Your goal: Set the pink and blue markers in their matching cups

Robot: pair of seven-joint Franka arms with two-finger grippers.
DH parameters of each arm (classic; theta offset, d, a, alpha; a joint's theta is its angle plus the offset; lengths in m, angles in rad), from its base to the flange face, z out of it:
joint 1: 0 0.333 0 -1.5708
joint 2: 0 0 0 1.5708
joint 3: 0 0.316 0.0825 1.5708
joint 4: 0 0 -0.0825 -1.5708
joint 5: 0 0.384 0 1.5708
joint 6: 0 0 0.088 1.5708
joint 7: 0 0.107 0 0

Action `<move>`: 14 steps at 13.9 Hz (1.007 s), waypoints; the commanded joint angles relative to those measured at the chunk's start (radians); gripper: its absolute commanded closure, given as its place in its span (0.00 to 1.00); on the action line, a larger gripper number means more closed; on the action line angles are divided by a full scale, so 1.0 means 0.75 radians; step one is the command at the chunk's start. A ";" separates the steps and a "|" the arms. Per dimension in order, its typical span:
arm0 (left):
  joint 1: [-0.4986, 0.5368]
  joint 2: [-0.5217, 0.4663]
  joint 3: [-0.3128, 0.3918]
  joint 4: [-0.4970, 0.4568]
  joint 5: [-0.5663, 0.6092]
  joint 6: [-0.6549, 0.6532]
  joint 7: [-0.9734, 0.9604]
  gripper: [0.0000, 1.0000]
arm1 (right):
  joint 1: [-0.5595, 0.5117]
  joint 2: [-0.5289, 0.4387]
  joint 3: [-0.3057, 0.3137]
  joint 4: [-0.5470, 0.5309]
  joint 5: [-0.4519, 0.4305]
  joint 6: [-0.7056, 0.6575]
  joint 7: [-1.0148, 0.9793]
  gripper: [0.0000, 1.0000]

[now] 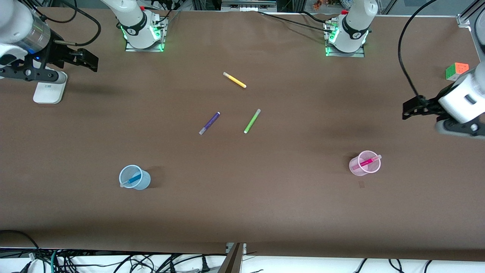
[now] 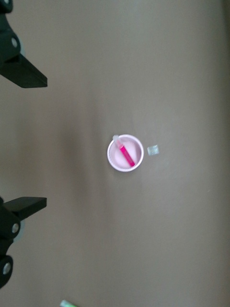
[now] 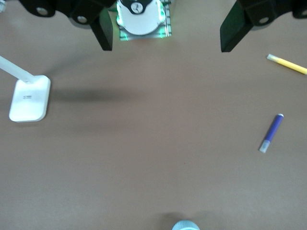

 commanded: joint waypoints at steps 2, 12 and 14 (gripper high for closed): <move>-0.021 -0.240 0.034 -0.354 -0.022 0.186 -0.099 0.00 | -0.136 -0.230 0.031 -0.227 0.103 0.099 -0.018 0.01; -0.023 -0.193 0.016 -0.291 -0.018 0.141 -0.089 0.00 | -0.129 -0.196 0.070 -0.197 0.101 0.081 -0.010 0.00; -0.023 -0.193 0.005 -0.291 -0.018 0.107 -0.089 0.00 | -0.129 -0.192 0.068 -0.183 0.103 0.135 -0.004 0.00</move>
